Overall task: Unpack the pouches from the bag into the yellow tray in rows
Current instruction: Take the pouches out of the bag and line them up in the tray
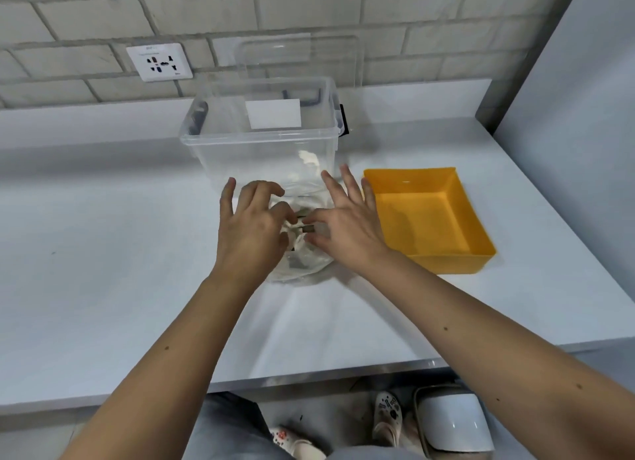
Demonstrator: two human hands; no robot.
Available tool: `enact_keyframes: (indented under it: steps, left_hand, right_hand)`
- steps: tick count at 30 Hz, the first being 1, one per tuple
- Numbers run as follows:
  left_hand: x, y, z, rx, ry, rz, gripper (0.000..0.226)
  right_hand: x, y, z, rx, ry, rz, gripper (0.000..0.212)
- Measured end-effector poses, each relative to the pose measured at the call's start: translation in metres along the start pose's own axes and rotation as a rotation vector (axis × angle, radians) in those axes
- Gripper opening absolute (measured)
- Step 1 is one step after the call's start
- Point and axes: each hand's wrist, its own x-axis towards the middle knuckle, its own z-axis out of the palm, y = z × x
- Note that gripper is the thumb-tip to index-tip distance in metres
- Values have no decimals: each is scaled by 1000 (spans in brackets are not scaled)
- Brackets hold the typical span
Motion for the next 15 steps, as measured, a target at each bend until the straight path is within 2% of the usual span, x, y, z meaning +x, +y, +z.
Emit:
enact_keyframes:
  steps: [6,11,15]
  left_hand:
    - [0,-3,14,259,-107,-19,22]
    - [3,-1,11,271,-187,-86,29]
    - [2,1,10,278,-231,-146,24]
  right_hand:
    - [2,-6,7,-62,-127,17,32]
    - [-1,-6,4,-45,-192,36,24]
    - [-3,-2,0,32,-208,62,17]
